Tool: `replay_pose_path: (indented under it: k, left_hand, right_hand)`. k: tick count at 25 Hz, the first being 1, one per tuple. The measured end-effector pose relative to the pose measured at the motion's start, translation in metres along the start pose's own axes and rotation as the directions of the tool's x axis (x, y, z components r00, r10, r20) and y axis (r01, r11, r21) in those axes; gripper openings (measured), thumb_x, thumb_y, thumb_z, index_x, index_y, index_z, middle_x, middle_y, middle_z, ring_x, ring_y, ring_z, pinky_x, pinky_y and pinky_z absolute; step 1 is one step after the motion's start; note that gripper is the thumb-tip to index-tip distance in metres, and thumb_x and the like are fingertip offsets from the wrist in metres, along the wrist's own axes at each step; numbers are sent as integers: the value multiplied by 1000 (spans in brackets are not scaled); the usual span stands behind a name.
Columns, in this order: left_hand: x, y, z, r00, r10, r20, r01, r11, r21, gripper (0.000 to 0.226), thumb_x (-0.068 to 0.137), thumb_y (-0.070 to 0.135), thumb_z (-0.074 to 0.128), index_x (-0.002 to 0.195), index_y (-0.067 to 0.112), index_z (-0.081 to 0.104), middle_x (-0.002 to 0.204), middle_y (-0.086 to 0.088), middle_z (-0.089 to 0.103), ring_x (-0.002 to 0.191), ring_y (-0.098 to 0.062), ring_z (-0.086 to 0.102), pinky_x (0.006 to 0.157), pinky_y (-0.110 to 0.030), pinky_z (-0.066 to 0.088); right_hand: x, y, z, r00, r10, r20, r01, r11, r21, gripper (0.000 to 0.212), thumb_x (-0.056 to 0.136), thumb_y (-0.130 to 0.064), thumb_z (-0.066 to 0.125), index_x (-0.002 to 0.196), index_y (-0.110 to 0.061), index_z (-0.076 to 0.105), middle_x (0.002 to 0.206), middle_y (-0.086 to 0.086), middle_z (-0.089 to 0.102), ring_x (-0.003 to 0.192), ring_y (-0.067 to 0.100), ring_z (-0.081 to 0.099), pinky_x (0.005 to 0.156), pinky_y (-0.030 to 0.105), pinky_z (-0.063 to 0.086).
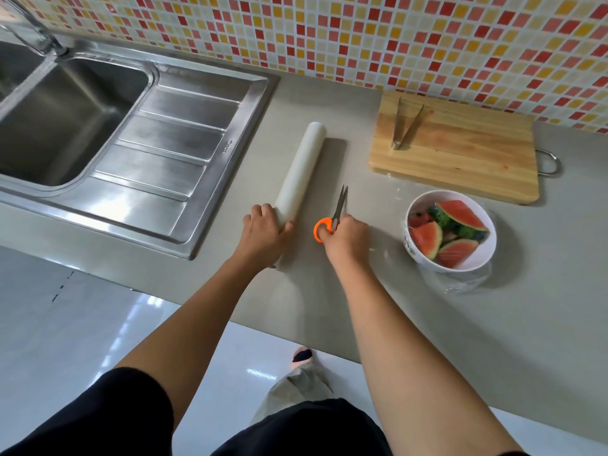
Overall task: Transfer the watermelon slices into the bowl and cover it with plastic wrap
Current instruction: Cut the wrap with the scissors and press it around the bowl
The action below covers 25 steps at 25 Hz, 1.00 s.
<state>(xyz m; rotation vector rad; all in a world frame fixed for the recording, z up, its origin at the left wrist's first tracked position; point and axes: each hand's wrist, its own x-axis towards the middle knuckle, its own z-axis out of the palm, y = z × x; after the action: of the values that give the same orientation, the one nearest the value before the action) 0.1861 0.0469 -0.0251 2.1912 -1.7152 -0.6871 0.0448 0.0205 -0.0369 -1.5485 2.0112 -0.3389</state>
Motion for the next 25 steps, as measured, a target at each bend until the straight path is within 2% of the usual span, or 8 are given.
replay_pose_path:
  k: [3,5,10,13,15,19,22,25]
  left_hand:
    - [-1,-5,2,994,101,-49,-91,980,176,35,96,28,44,101,-6,48,104,-24,49,103,-35,42,88,-40,28]
    - [-2,-8,6,994,101,-47,-89,974,210,39,97,31,42,103,-7,48,106,-24,49,103,-35,42,89,-42,28]
    - [-3,-10,9,999,17,-46,-10,988,155,52,96,39,42,121,-7,42,117,-25,46,109,-37,40,93,-38,26]
    - [-4,-11,6,996,-90,-13,91,995,50,66,94,51,38,137,2,29,128,-21,40,118,-38,37,97,-44,31]
    - [-3,-9,3,992,-124,20,122,991,56,70,93,56,31,142,6,22,133,-18,37,124,-36,34,98,-47,33]
    - [2,-4,-9,992,-126,27,123,989,88,57,96,46,27,138,7,28,131,-17,40,122,-36,35,95,-46,35]
    - [7,5,-17,997,-13,-78,23,991,129,49,98,35,31,135,3,34,127,-20,43,117,-36,36,95,-43,32]
    - [14,33,-18,975,190,-114,-186,981,48,42,98,26,35,132,2,40,122,-24,48,112,-36,41,94,-40,30]
  right_hand:
    - [-8,-11,5,1000,6,-1,-6,1000,-24,29,85,-25,59,103,-2,58,108,21,60,101,36,56,77,37,43]
    - [-10,-16,7,1000,11,-12,-12,999,-30,30,84,-24,60,104,-2,56,110,19,55,102,36,55,79,37,43]
    - [-11,-17,9,999,-24,-22,23,996,-82,29,83,-22,57,102,0,55,109,20,57,101,35,56,80,37,43]
    - [-13,-18,7,998,-53,-42,49,994,-98,28,82,-21,57,100,1,57,107,19,58,100,34,57,81,35,43]
    - [-13,-21,4,996,-75,-46,70,992,-103,31,81,-22,59,103,0,58,107,19,57,100,35,57,81,36,44]
    - [-6,-29,-15,953,-295,-68,283,947,-153,34,88,-25,51,113,-2,56,114,19,54,106,35,52,84,37,42]
    - [2,-21,-39,862,-491,-124,446,852,-276,33,91,-28,46,110,-4,57,110,18,54,104,35,48,81,39,41]
    - [14,3,-67,830,-539,-143,473,817,-330,35,91,-22,43,118,-6,56,116,18,52,106,34,46,88,40,38]
